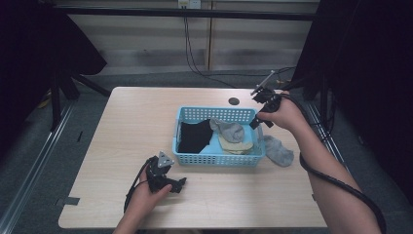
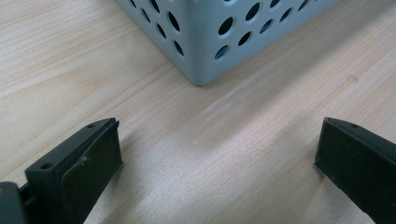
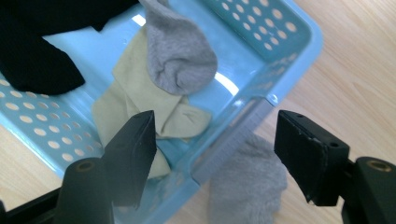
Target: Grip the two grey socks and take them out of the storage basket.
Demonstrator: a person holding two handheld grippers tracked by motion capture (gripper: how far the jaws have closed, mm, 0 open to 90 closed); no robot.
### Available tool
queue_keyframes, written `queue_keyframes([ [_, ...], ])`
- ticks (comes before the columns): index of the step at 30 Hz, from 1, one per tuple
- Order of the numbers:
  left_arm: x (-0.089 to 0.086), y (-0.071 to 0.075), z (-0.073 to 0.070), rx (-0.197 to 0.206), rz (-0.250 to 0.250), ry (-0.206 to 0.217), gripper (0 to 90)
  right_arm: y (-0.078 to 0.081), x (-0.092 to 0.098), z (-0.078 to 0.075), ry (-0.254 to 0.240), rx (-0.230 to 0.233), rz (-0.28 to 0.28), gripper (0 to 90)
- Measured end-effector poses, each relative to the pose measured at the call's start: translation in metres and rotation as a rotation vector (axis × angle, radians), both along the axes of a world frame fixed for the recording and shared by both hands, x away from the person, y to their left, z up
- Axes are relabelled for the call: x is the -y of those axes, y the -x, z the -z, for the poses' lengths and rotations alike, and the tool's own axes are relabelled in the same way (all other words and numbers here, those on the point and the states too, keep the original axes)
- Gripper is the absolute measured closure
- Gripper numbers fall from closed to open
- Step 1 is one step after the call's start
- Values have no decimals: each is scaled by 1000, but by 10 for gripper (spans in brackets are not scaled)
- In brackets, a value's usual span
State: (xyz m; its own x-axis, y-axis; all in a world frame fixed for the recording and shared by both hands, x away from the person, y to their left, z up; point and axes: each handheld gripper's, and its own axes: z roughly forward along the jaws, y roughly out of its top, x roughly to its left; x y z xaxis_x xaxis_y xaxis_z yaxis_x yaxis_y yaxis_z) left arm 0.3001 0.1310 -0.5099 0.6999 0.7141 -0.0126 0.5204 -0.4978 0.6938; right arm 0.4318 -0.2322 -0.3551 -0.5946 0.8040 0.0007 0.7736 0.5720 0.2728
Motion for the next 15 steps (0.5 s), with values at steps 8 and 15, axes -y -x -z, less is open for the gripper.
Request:
queue_keyframes([
  [8, 0, 0, 0, -5, 1, 4, 0, -7, -39, 17, -2, -5, -65, 290],
  [15, 0, 0, 0, -5, 1, 4, 0, -18, -58, 37, -2, 9, -94, 282],
])
